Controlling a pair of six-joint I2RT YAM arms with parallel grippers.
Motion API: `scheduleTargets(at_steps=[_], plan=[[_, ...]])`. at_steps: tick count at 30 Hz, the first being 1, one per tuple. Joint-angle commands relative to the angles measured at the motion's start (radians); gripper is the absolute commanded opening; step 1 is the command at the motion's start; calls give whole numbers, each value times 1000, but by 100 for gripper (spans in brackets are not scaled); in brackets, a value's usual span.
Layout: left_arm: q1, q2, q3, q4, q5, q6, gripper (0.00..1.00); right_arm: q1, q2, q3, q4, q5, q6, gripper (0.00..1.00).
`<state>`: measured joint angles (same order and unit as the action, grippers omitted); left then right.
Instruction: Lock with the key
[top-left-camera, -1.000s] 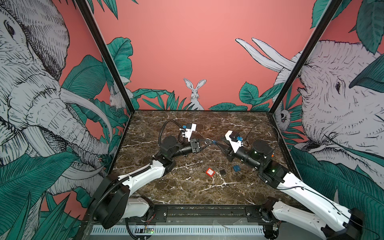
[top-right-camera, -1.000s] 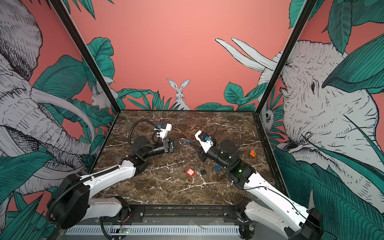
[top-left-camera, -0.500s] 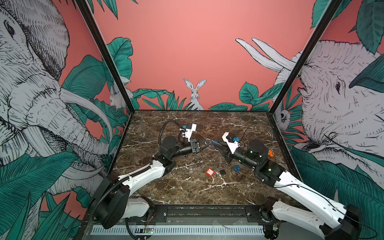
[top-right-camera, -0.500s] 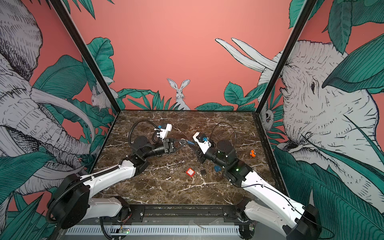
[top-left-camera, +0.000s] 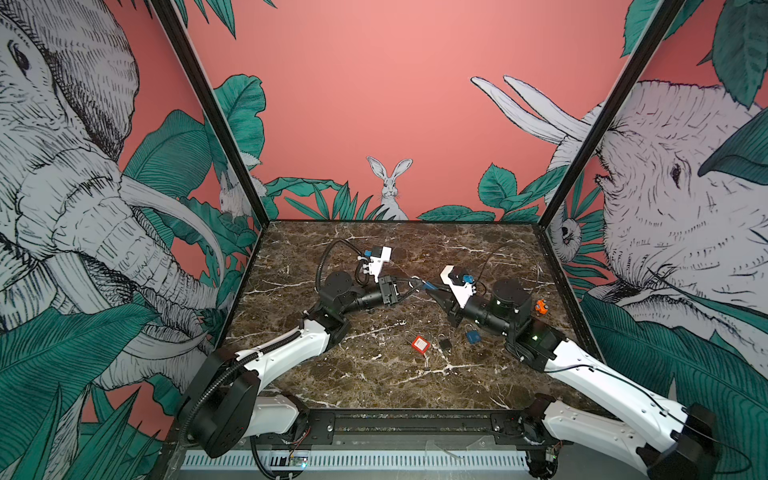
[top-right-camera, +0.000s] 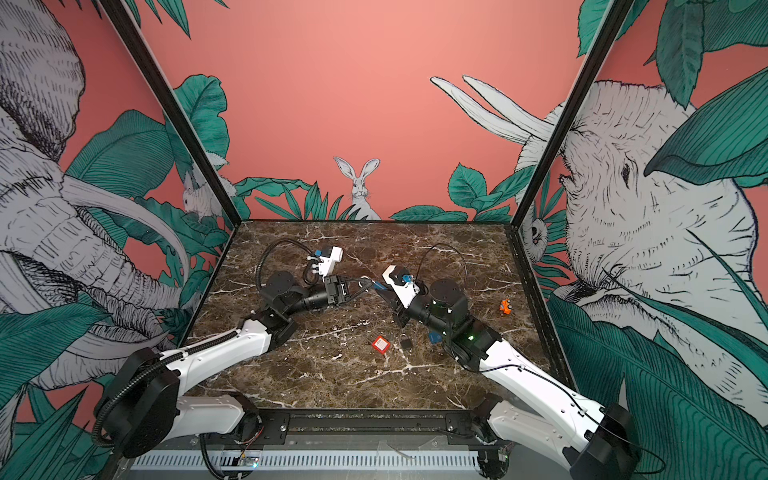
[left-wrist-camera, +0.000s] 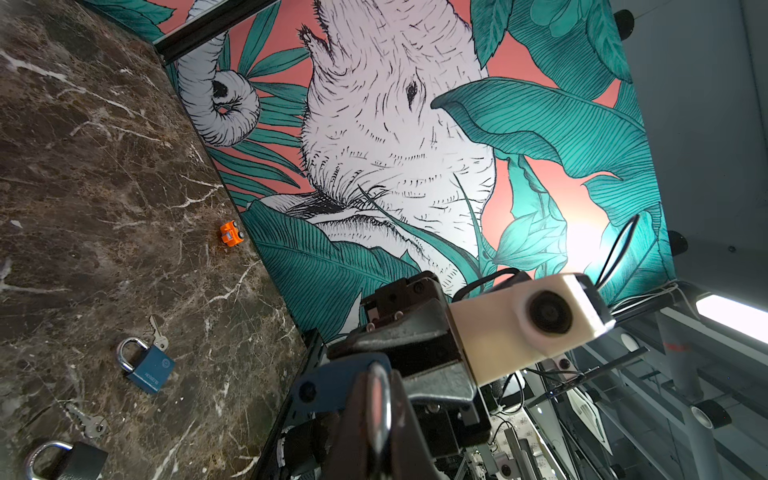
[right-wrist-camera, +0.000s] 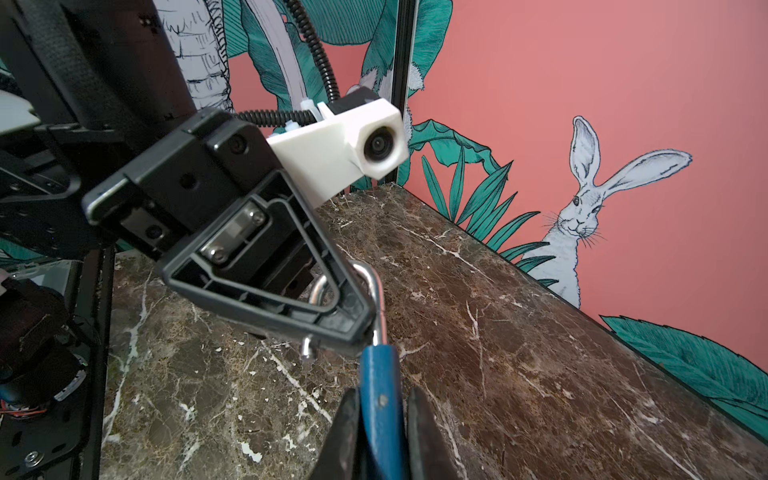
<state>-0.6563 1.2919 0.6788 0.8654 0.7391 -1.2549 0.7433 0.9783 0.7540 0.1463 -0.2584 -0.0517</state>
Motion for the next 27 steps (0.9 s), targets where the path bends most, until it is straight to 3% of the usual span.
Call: scheduleTargets(at_steps=[1, 5, 6, 8, 9, 10, 16, 23, 27], plan=[[-11, -26, 8, 62, 6, 8, 0, -3, -14, -9, 60, 2, 33, 1], [-8, -22, 15, 25, 5, 50, 0, -11, -27, -13, 53, -4, 60, 0], [-8, -26, 19, -5, 5, 81, 15, -12, -31, -6, 37, -13, 70, 0], [-3, -40, 31, -87, 0, 153, 54, -13, -40, 15, -17, -35, 90, 0], [2, -50, 40, -149, -5, 206, 67, -14, -47, 28, -55, -39, 105, 0], [9, -63, 50, -218, -17, 261, 73, -14, -56, 43, -96, -38, 120, 0], [54, -127, 89, -492, -65, 510, 75, -17, -131, 118, -350, -65, 180, 0], [65, -128, 83, -523, -60, 592, 72, -17, -174, 164, -511, -72, 217, 0], [66, -113, 68, -495, -56, 606, 72, -22, -208, 106, -454, -55, 247, 0]])
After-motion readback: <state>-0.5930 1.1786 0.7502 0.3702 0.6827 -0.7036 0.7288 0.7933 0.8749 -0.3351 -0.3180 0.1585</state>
